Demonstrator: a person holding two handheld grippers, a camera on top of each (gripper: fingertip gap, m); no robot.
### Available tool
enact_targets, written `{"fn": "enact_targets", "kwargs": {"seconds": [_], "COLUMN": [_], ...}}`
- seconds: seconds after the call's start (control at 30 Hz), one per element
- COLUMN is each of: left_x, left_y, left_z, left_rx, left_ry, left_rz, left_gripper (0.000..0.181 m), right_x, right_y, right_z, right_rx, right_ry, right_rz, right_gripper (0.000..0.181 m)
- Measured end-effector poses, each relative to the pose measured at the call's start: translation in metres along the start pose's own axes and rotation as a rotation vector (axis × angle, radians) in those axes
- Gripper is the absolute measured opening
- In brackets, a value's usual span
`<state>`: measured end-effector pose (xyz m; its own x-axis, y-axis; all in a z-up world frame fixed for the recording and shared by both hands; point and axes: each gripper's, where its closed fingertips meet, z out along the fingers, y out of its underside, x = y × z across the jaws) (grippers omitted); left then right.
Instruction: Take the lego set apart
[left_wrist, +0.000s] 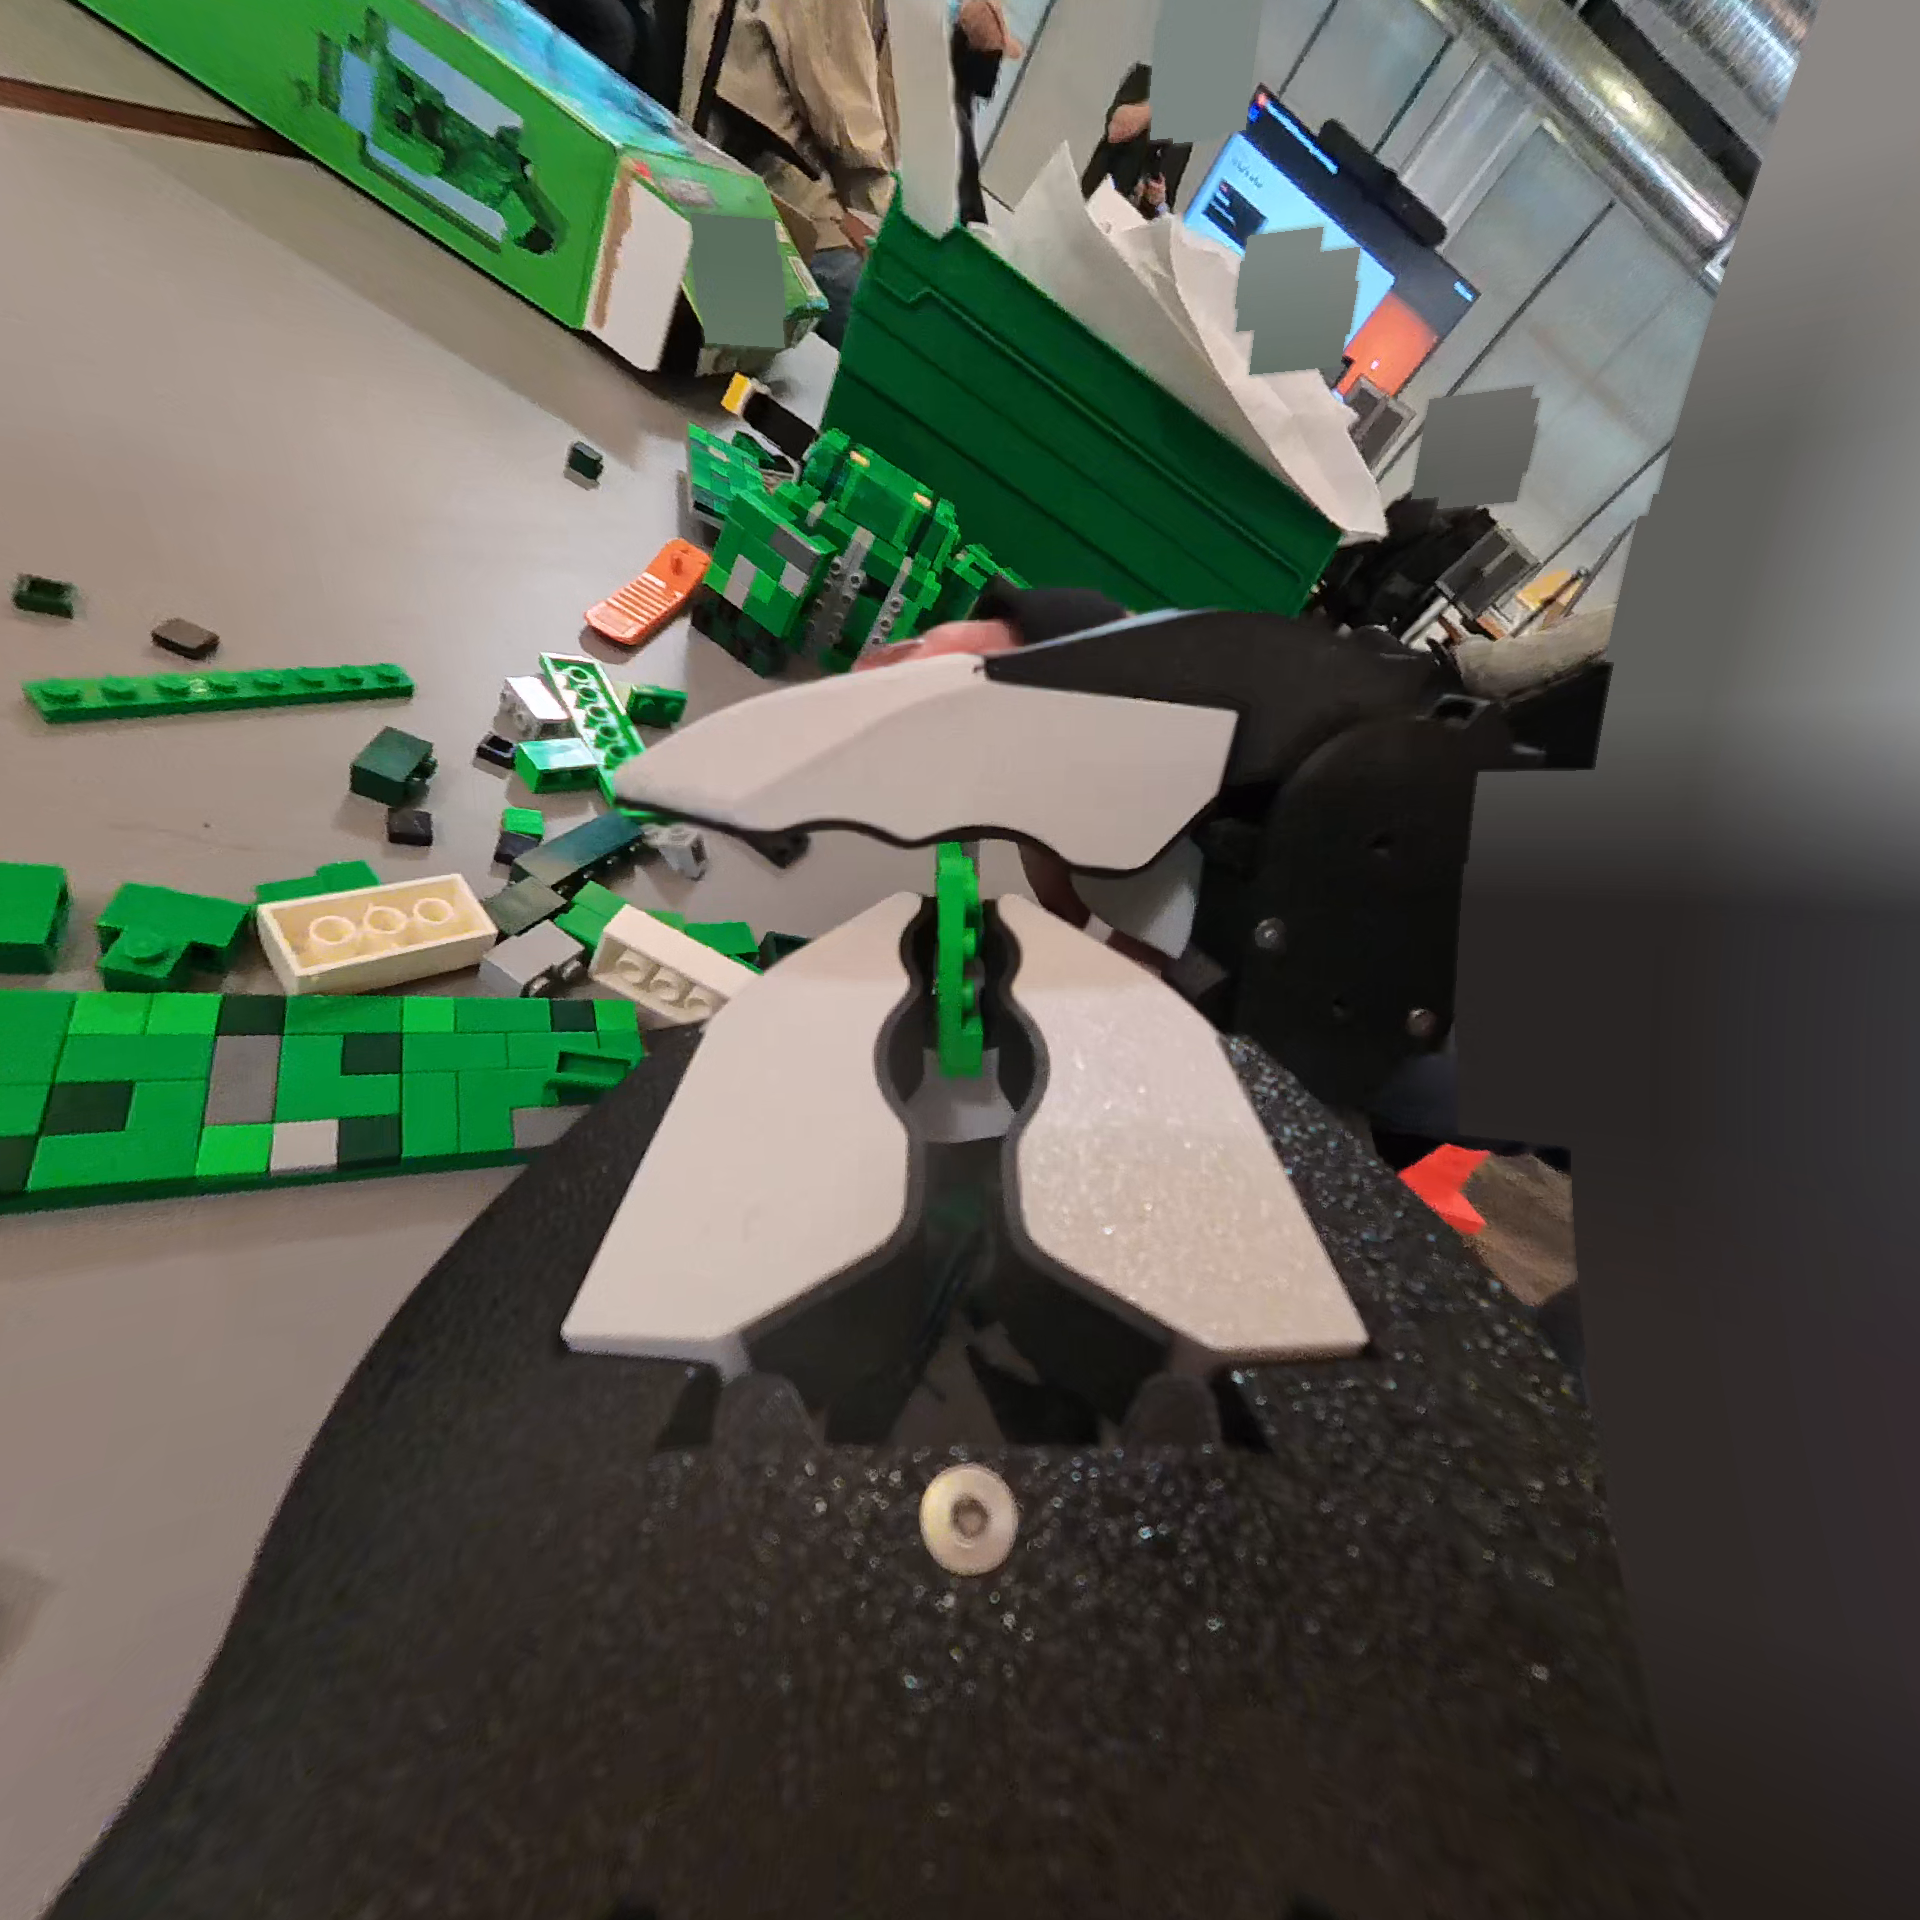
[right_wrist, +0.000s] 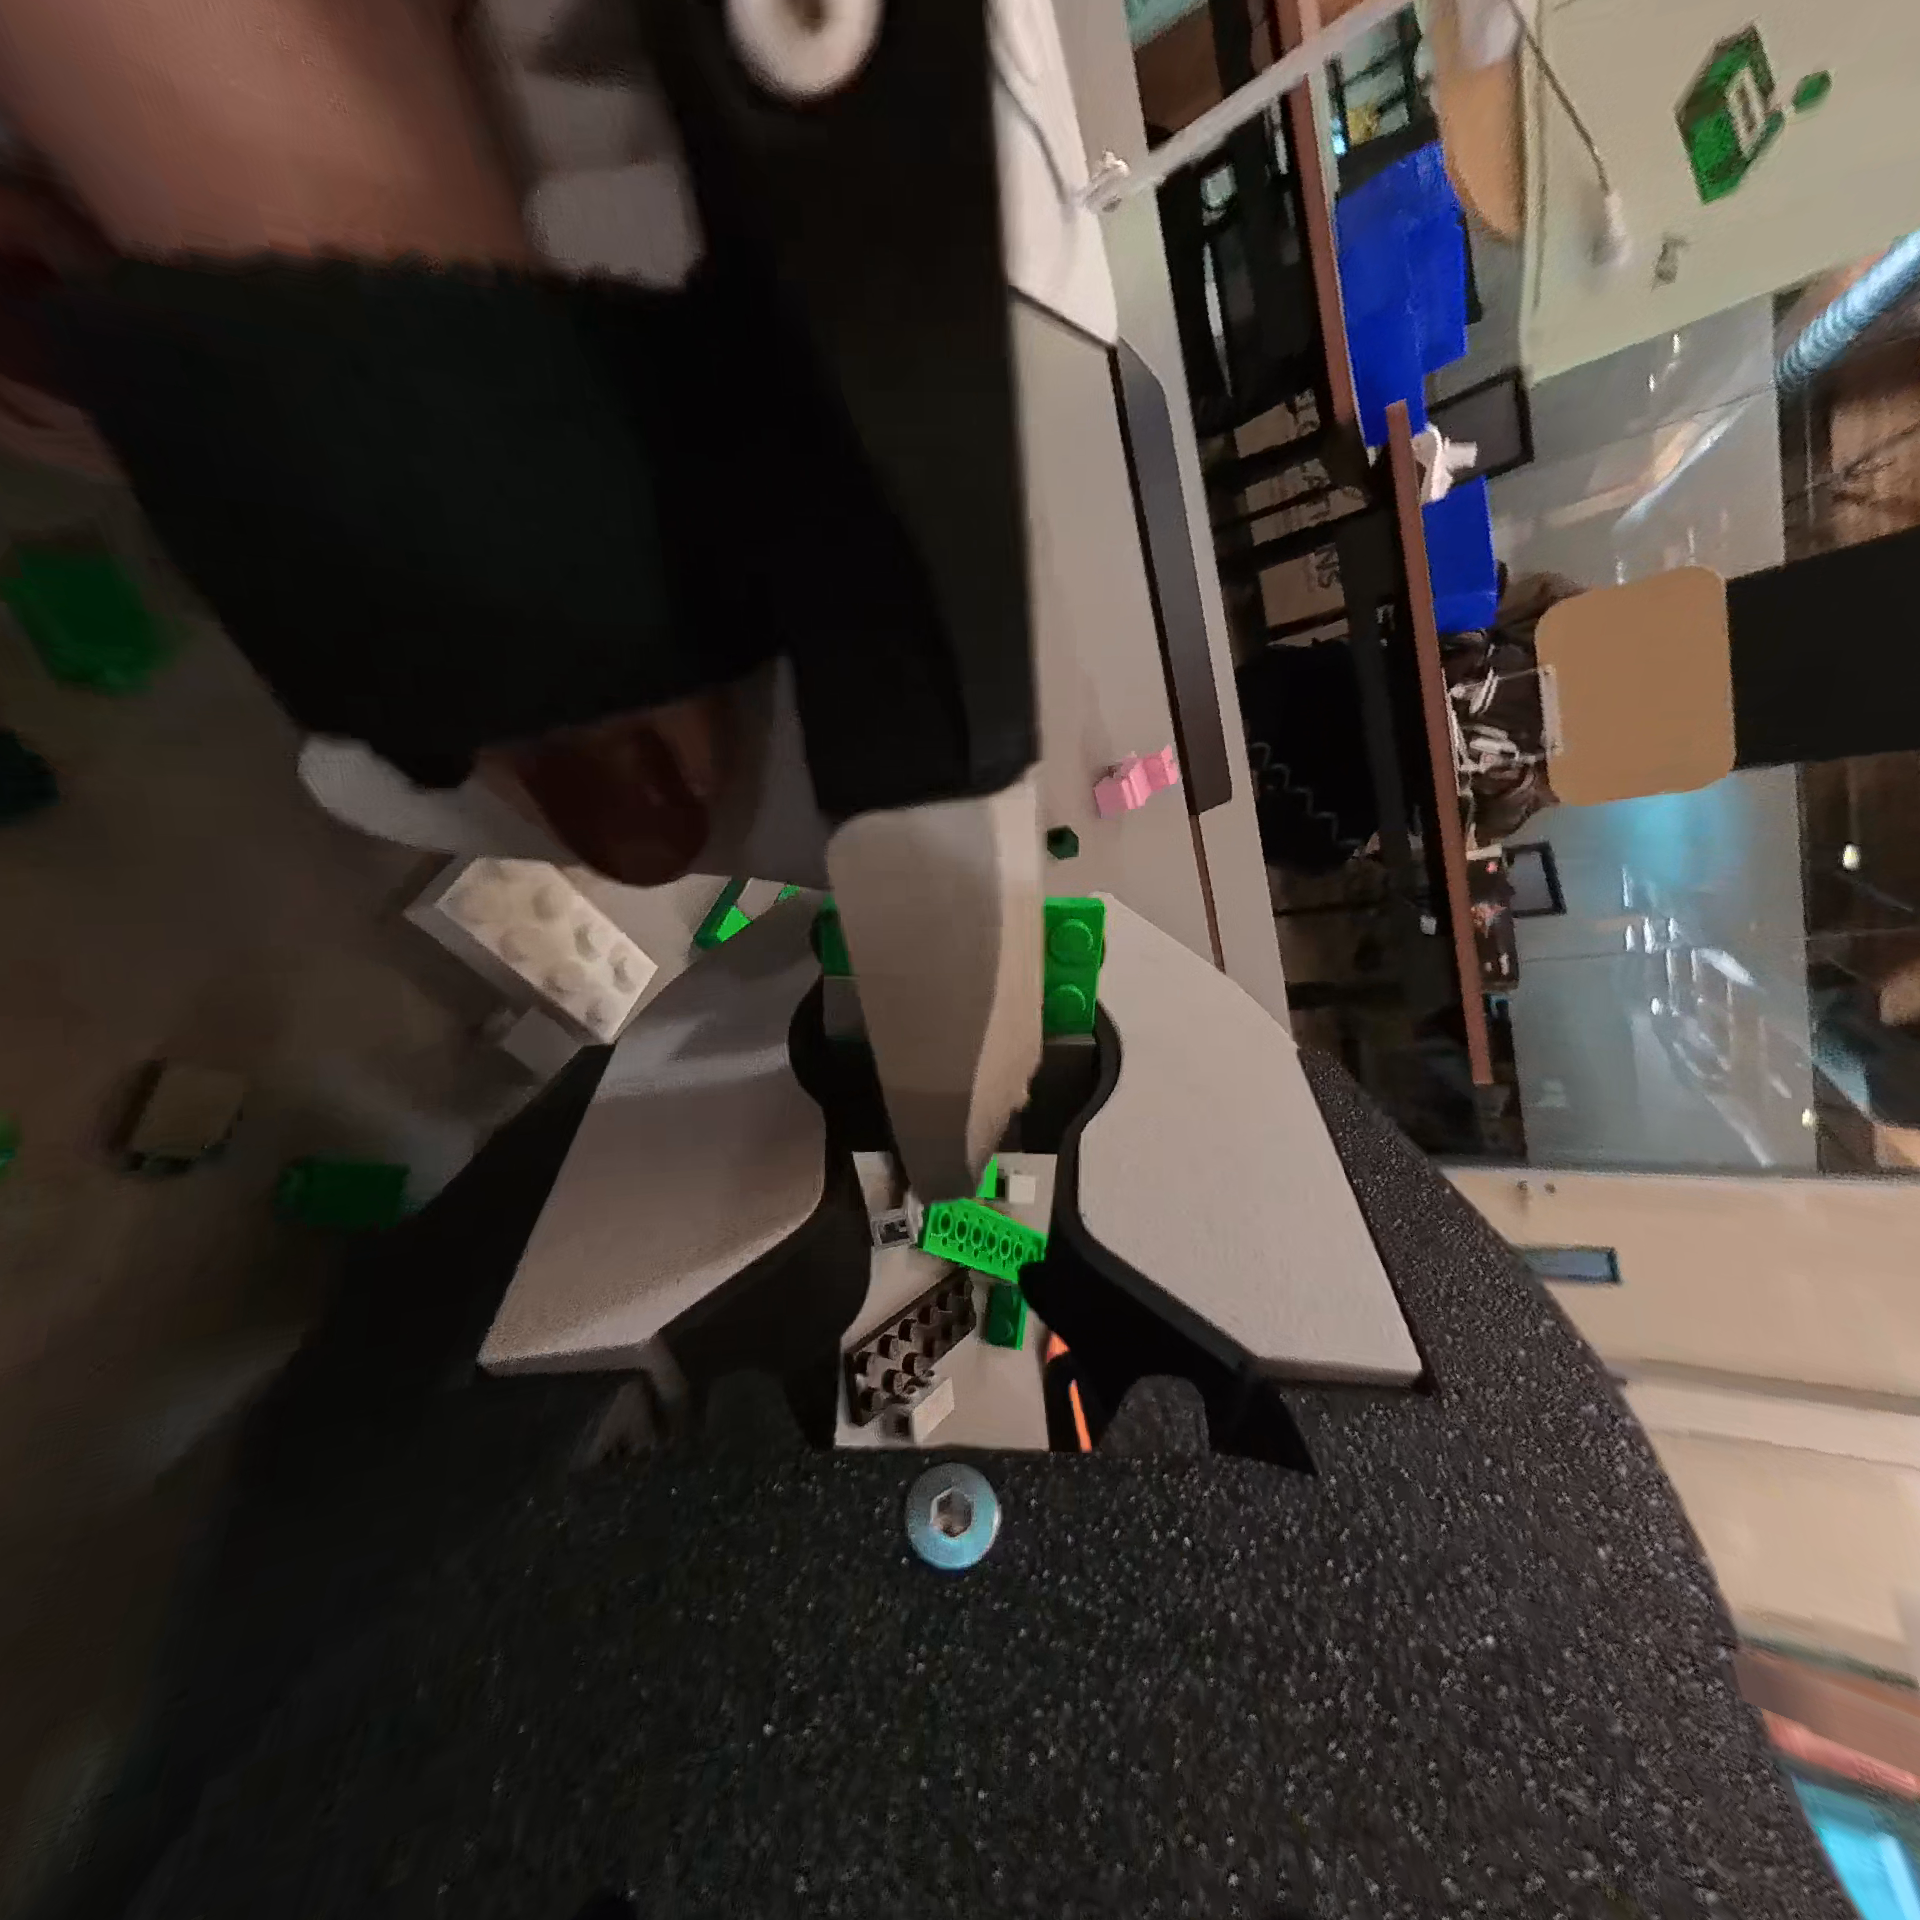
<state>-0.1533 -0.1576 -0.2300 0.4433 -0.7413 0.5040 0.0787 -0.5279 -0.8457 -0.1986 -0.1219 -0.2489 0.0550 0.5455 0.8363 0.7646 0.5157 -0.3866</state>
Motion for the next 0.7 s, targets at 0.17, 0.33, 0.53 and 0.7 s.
{"fn": "enact_targets", "kwargs": {"seconds": [0.17,0.33,0.53,0.7], "left_x": [0.002,-0.005,-0.007,-0.007], "left_y": [0.004,-0.003,-0.003,-0.005], "left_z": [-0.002,-0.006,-0.007,-0.007], "left_rx": [-0.047,0.000,0.013,0.038], "left_ry": [-0.007,-0.053,-0.046,-0.026], "left_rz": [0.052,-0.004,-0.044,-0.100], "left_gripper": [0.006,0.006,0.006,0.006], "right_x": [-0.004,0.007,0.004,0.007], "right_y": [-0.006,-0.004,-0.004,-0.003], "right_z": [-0.003,-0.001,0.000,0.000], "right_rx": [0.061,0.034,0.009,-0.011], "right_ry": [-0.011,0.044,0.066,0.098], "right_rz": [-0.049,0.034,-0.032,-0.068], "right_gripper": [0.039,0.057,0.043,0.043]}}
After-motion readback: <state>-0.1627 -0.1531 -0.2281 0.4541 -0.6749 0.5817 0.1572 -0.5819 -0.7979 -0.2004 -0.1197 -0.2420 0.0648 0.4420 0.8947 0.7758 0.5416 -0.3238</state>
